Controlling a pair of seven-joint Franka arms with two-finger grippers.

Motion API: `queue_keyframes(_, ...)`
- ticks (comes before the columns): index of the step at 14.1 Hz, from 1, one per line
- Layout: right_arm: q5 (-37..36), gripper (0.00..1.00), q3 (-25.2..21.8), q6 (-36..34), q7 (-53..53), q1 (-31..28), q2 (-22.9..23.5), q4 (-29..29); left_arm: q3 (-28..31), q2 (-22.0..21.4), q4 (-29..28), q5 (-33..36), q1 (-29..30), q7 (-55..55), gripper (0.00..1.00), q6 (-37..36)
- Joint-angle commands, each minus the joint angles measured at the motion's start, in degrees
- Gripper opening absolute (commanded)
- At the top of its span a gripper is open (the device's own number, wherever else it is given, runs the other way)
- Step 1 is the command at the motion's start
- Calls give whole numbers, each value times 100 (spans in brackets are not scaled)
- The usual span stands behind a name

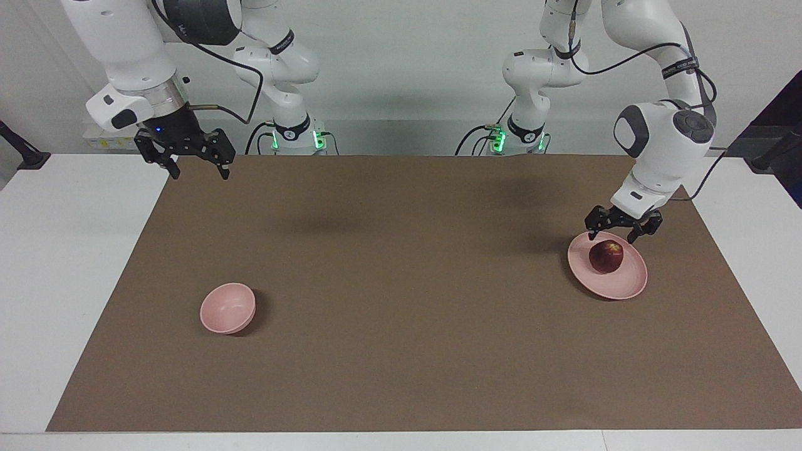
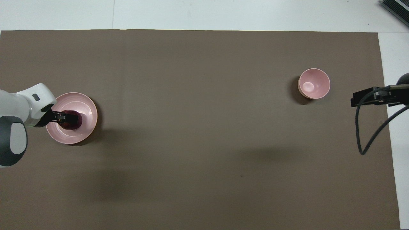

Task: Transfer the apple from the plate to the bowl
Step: 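Lower the left gripper onto the red apple on the plate and grasp, then lift the apple with the left gripper while the right gripper approaches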

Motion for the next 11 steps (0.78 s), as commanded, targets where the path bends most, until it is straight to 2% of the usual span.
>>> queue_keyframes(1,64,100,73,16,259,9,1,-45,-11,209,-95,-49,75,196,100,599)
queue_keyframes(3,99,100,82,68,462,9,1,-219,-11,289,-200,-49,93,187,100,707)
queue_keyframes(6,390,100,91,165,945,122,27,-405,-11,149,-455,-49,172,187,100,707)
queue_keyframes(7,398,100,91,313,955,210,27,-483,-11,149,-456,-49,172,187,96,715)
queue_keyframes(11,390,100,91,964,964,421,211,-888,-20,193,-403,-49,146,187,35,777)
